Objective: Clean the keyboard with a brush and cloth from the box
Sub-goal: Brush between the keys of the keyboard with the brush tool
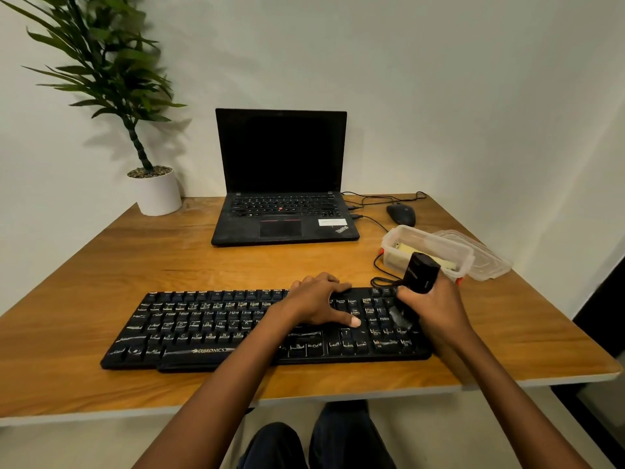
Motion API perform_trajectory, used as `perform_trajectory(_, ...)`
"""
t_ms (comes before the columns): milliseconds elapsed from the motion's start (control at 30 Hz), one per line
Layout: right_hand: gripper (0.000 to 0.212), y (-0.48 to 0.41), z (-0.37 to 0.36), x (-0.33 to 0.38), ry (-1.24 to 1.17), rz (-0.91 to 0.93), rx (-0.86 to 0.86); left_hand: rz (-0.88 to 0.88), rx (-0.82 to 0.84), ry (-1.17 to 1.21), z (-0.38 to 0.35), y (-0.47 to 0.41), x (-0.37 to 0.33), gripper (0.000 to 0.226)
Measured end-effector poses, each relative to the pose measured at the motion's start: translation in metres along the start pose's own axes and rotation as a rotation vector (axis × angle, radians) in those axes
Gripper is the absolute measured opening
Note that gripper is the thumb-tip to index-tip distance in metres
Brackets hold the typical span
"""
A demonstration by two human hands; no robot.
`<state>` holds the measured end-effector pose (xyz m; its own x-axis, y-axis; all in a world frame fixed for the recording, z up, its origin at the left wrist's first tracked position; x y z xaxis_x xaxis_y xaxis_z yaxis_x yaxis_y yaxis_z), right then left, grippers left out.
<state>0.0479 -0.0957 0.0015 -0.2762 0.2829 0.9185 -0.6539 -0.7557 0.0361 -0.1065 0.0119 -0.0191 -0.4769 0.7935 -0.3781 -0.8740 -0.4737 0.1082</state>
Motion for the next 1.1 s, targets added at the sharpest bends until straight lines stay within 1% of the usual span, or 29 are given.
perform_trajectory(67,0.032,-0.001,-0.001,0.006,0.124,0.077,-0.075,0.003,-0.004,0.002,0.000,0.000,0.001,0.081)
perform_trajectory(100,0.033,-0.001,-0.003,0.004,0.151,0.090,-0.074,0.005,-0.008,0.004,0.000,0.000,0.001,0.081)
perform_trajectory(133,0.028,0.000,-0.004,0.002,0.165,0.090,-0.041,0.006,-0.013,0.005,0.000,0.000,0.001,0.081)
perform_trajectory(167,0.024,0.002,-0.005,-0.004,0.152,0.074,0.010,0.005,-0.017,0.005,0.000,0.000,0.001,0.081)
perform_trajectory(200,0.021,0.003,-0.004,-0.008,0.092,0.038,0.049,0.001,-0.021,0.005,0.000,-0.001,0.000,0.081)
perform_trajectory(267,0.020,0.002,-0.002,-0.010,-0.006,0.005,0.050,-0.003,-0.029,0.006,0.000,0.000,0.000,0.081)
perform_trajectory(367,0.022,0.004,-0.002,-0.001,0.086,0.090,-0.059,0.008,-0.030,0.015,-0.001,-0.001,0.001,0.081)
perform_trajectory(433,0.020,0.009,-0.003,-0.003,0.117,0.095,0.005,0.011,-0.034,0.017,-0.001,0.000,0.001,0.080)
perform_trajectory(500,0.018,0.010,0.001,-0.009,0.088,0.046,0.044,0.011,-0.029,0.017,-0.001,0.000,0.001,0.080)
perform_trajectory(567,0.017,0.009,0.003,-0.009,0.114,0.070,-0.023,0.010,-0.025,0.017,-0.001,0.000,0.000,0.080)
perform_trajectory(633,0.025,0.013,0.003,-0.003,0.163,0.121,-0.112,0.009,-0.020,0.020,0.000,0.000,0.000,0.080)
perform_trajectory(667,0.025,0.015,0.003,-0.003,0.152,0.119,-0.101,0.009,-0.020,0.022,0.000,0.000,0.000,0.080)
perform_trajectory(767,0.018,0.022,0.005,-0.016,0.059,0.027,0.043,0.010,-0.018,0.025,0.000,0.000,0.000,0.081)
perform_trajectory(800,0.019,0.023,0.007,-0.018,0.042,0.017,0.042,0.006,-0.014,0.025,0.000,0.000,-0.001,0.081)
perform_trajectory(933,0.023,0.028,0.008,-0.011,0.031,0.078,-0.081,0.004,-0.008,0.028,0.001,0.002,-0.003,0.080)
perform_trajectory(1033,0.029,0.035,0.014,-0.021,-0.012,0.028,-0.036,0.009,-0.019,0.034,0.001,0.002,-0.003,0.079)
perform_trajectory(1100,0.024,0.032,0.018,-0.026,0.013,0.006,0.003,0.008,-0.025,0.040,0.002,0.002,-0.002,0.079)
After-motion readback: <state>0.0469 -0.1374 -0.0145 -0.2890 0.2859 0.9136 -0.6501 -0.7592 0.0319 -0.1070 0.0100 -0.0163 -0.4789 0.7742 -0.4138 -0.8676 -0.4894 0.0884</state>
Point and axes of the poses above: each hand's wrist, its own y-axis away from the middle knuckle, its own z-axis out of the back of the hand, x = y × z, the point moved 5 cm from there along -y, towards the middle knuckle, and after that the axes turned 14 degrees about -z, right-handed, at the moved point
